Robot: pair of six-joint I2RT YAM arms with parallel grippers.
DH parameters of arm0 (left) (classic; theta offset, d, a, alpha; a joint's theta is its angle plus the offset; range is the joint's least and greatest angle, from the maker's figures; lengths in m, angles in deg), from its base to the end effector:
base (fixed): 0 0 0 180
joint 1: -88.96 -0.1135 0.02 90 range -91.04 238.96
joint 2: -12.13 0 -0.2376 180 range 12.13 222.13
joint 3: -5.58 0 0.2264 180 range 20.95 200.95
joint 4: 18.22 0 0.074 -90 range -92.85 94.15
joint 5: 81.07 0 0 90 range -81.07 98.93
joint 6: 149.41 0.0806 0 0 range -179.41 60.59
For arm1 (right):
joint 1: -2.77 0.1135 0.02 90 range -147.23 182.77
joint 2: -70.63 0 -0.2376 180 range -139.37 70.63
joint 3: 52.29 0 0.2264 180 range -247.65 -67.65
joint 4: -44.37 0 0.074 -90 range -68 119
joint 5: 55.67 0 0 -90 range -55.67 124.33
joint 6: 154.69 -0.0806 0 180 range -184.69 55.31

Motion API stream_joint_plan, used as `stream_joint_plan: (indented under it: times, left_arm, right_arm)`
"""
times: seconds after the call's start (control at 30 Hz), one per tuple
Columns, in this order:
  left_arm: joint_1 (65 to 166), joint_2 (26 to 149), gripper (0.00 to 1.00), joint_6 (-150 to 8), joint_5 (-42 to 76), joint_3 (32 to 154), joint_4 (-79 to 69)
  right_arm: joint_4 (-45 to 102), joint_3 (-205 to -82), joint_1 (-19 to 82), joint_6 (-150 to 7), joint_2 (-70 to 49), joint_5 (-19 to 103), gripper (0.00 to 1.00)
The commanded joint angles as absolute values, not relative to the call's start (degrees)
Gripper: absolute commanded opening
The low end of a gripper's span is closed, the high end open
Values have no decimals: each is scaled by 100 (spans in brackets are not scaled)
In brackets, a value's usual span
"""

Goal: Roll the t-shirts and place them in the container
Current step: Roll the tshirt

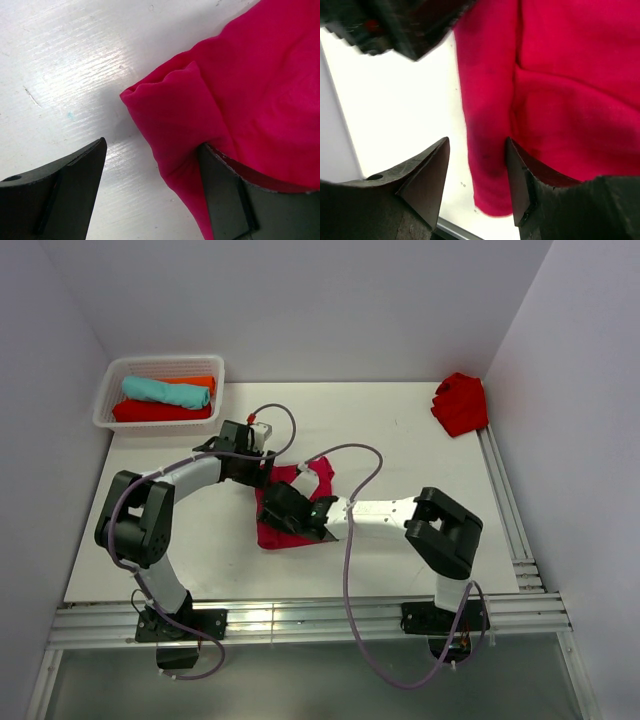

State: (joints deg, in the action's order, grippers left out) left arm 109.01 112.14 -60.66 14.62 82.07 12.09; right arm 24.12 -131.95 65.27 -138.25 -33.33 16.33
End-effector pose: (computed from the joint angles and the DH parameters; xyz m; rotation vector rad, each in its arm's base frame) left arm 0.3353 -0.1309 0.1327 0.4529 2.4847 -0.2757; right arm 0.2026 0.3353 0.1452 0.3974 2.4199 0.8054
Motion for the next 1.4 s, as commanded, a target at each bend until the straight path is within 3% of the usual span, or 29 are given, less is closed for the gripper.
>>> stream_joint_plan:
  times: [0.0,0.23,0.6,1.37]
  left_arm:
    - [10943,11329,79,-6081,1148,8361,1297]
    - [10952,11329,79,-6073,1174,8370,1306]
    - [10961,11250,79,-6037,1279,8370,1323]
    - [10795,10425,84,-5756,1718,8932,1666]
  right_arm:
    - [846,-14075,6710,-13562,-3325,683,56]
    - [-622,-15421,7000,-13360,-4071,-30,56]
    - [-1220,-16573,7036,-12955,-5083,-21,56]
    - [-2408,-17146,7010,-13017,-6147,242,63]
